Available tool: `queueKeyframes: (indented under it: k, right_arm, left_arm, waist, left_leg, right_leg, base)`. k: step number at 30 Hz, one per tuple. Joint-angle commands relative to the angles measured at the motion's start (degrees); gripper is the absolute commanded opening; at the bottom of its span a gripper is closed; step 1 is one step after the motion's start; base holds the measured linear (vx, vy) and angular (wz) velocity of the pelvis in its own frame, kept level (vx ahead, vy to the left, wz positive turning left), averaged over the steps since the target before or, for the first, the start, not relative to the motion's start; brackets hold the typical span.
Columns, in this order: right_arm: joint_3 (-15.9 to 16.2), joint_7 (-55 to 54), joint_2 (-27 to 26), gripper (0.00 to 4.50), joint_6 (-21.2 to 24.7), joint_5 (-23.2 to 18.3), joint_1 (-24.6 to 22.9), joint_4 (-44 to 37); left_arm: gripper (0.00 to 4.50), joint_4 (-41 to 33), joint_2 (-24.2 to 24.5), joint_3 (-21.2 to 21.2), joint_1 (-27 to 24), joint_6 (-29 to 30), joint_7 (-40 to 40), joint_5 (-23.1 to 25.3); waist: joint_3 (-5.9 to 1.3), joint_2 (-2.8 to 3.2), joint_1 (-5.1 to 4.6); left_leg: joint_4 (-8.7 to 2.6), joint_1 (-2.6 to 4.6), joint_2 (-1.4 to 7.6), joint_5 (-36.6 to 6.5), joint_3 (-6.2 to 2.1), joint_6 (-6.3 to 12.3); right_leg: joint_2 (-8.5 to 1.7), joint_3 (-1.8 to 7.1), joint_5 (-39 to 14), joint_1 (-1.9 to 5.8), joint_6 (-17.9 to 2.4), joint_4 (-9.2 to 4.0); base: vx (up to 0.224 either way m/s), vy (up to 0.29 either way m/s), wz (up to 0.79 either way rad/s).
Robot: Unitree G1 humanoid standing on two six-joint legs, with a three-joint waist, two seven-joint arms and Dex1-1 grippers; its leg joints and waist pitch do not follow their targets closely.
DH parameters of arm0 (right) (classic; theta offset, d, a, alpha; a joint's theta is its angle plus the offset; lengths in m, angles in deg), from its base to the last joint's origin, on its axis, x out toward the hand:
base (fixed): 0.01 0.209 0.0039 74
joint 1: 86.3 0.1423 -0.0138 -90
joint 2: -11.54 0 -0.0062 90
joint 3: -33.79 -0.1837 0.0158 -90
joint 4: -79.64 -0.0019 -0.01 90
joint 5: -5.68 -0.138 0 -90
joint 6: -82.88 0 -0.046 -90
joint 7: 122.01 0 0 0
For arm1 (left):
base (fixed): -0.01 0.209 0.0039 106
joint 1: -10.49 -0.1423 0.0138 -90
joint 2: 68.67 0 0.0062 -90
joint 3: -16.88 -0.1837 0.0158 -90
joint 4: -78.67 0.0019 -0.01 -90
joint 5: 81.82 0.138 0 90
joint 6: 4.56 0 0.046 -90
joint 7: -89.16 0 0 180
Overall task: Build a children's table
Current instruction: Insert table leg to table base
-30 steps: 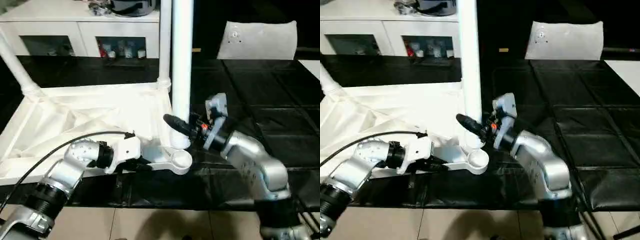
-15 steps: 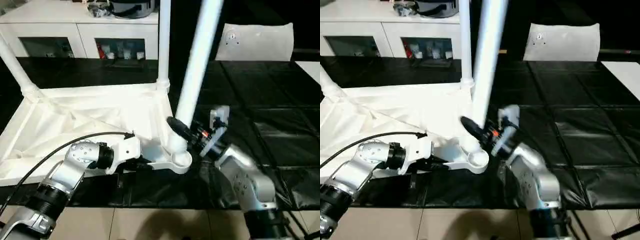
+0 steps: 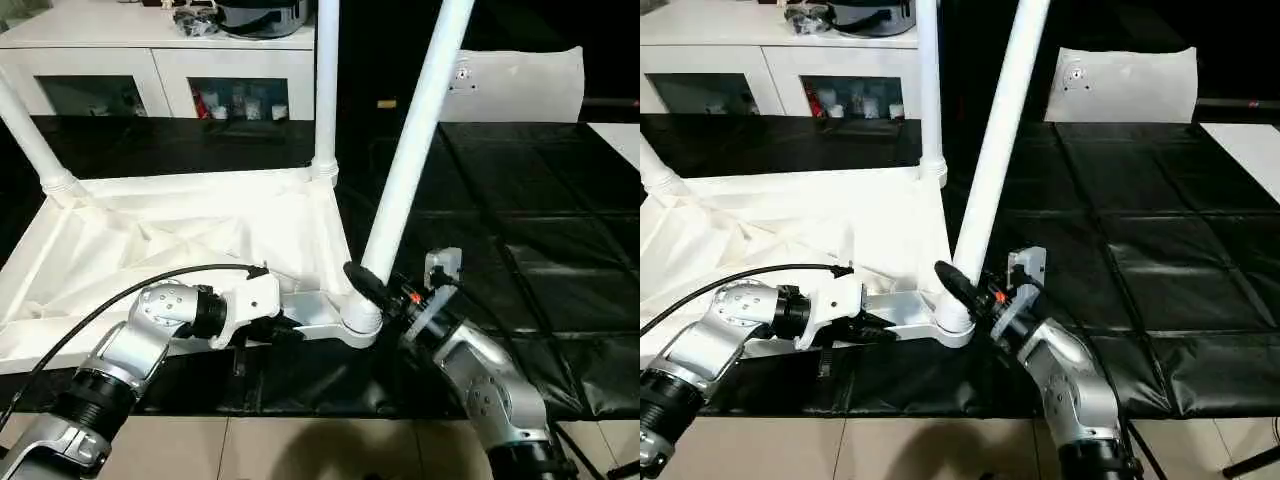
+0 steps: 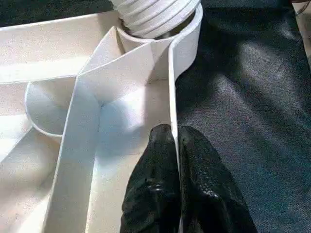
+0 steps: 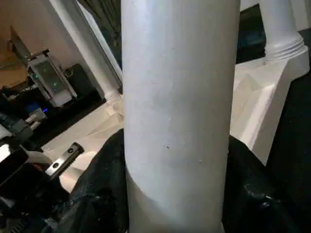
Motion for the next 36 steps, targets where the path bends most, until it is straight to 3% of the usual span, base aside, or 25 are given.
queueKeyframes:
  k: [1, 12, 17, 19, 20, 21, 22, 26, 30, 34, 36]
  right_arm:
    - [-0.3, 0.6, 0.9, 1.89, -0.6, 0.5, -1.5, 0.6]
    - [-1.2, 1.7, 2.7, 1.89, -1.2, 0.3, -4.6, -0.7]
    - [-0.9, 2.5, 4.2, 1.89, -1.6, 0.7, -5.6, -1.9]
    - [-0.3, 3.4, 5.7, 1.89, -1.6, 1.1, -6.9, -3.8]
    - [0.4, 4.0, 6.8, 1.89, -1.5, 1.6, -7.7, -5.1]
    - [0.7, 4.3, 7.3, 1.89, -1.5, 1.9, -8.0, -5.6]
    - [1.4, 4.4, 8.0, 1.89, -1.6, 2.8, -8.1, -6.0]
    - [6.5, 3.8, 10.3, 1.89, -2.9, 9.7, -5.2, -5.2]
    - [9.4, 5.4, 12.3, 1.89, -1.8, 12.1, -2.1, -5.1]
    - [12.3, 7.8, 14.8, 1.89, -1.1, 13.6, -0.4, -5.1]
    - [14.6, 11.2, 16.9, 1.89, -0.7, 15.1, 1.2, -4.0]
  left_arm:
    - [0.00, 1.7, 0.5, 0.0, 0.6, 0.4, -1.4, 1.9]
    - [0.00, 2.9, 0.5, 0.0, 1.3, 0.2, -1.9, 2.4]
    - [0.00, 3.3, 0.6, 0.0, 1.6, 0.1, -2.1, 2.8]
    - [0.00, 3.5, 0.6, 0.0, 1.7, 0.0, -2.3, 2.9]
    - [0.00, 3.7, 0.6, 0.1, 1.8, -0.1, -2.3, 2.9]
    - [0.00, 3.7, 0.6, 0.1, 1.9, -0.1, -2.2, 2.9]
    - [0.00, 3.7, 0.6, 0.1, 1.9, -0.2, -2.1, 2.8]
    - [0.00, 3.0, 0.1, -0.2, 1.8, -0.4, -1.3, 2.1]
    - [0.00, 3.2, 0.2, -0.8, 2.3, -1.0, -1.1, 2.8]
    - [0.00, 3.7, 0.4, -1.5, 2.8, -1.6, -1.0, 3.4]
    - [0.00, 4.5, 0.4, -2.2, 3.7, -2.5, -0.5, 4.1]
  waist:
    - [-2.89, 0.22, -0.55]
    - [-2.91, 0.17, -0.41]
    - [-2.53, 0.09, -0.83]
    - [-2.40, 0.09, -1.27]
    - [-2.50, 0.34, -1.35]
    - [-2.18, 0.72, -1.72]
    - [-2.11, 0.72, -1.92]
    - [-1.91, 0.76, -2.74]
    - [-1.88, 0.41, -3.70]
    - [-1.65, 0.58, -4.05]
    - [-1.56, 0.44, -4.05]
  left_leg:
    - [-4.41, -0.25, 1.04, -16.6, -0.28, 1.95]
    - [-4.57, -0.25, 1.06, -17.1, -0.28, 2.19]
    - [-4.12, -0.03, 0.57, -19.4, -0.29, 1.90]
    - [-3.78, 0.65, 0.48, -21.0, -0.31, 1.70]
    - [-3.84, 0.97, 0.65, -21.4, -0.33, 1.77]
    - [-4.37, 1.24, 1.45, -24.0, -0.70, 1.93]
    - [-4.69, 1.36, 1.85, -26.4, -1.02, 1.65]
    - [-4.84, 1.19, 1.62, -28.6, -1.54, 0.73]
    - [-4.70, 0.61, 1.15, -27.6, -1.77, 0.57]
    - [-4.55, 1.01, 1.19, -28.8, -1.84, 0.65]
    - [-4.71, 0.88, 1.40, -29.5, -2.07, 0.61]
  right_leg:
    - [-3.99, 2.54, -34.0, 2.55, 1.8, -5.68]
    - [-3.93, 2.67, -33.5, 2.62, 1.5, -5.63]
    - [-3.71, 1.55, -38.2, 2.44, 3.9, -6.77]
    - [-3.62, 0.77, -39.8, 2.18, 5.2, -7.62]
    - [-3.65, 0.70, -39.0, 2.21, 4.8, -7.63]
    - [-3.54, 0.22, -37.6, 2.44, 4.3, -7.73]
    - [-3.55, 0.17, -36.8, 2.65, 4.2, -7.62]
    - [-4.05, 0.19, -37.9, 3.17, 4.1, -7.30]
    - [-4.31, 0.14, -39.1, 3.38, 4.0, -7.36]
    - [-4.14, -0.35, -40.3, 3.13, 4.7, -7.85]
    - [-4.16, -0.44, -39.9, 3.29, 4.7, -7.64]
  base:
    - [0.000, 0.000, 0.00]
    - [0.000, 0.000, 0.00]
    - [0.000, 0.000, 0.00]
    - [0.000, 0.000, 0.00]
    - [0.000, 0.000, 0.00]
    - [0.000, 0.000, 0.00]
    - [0.000, 0.000, 0.00]
    - [0.000, 0.000, 0.00]
    - [0.000, 0.000, 0.00]
    - [0.000, 0.000, 0.00]
    - [0.000, 0.000, 0.00]
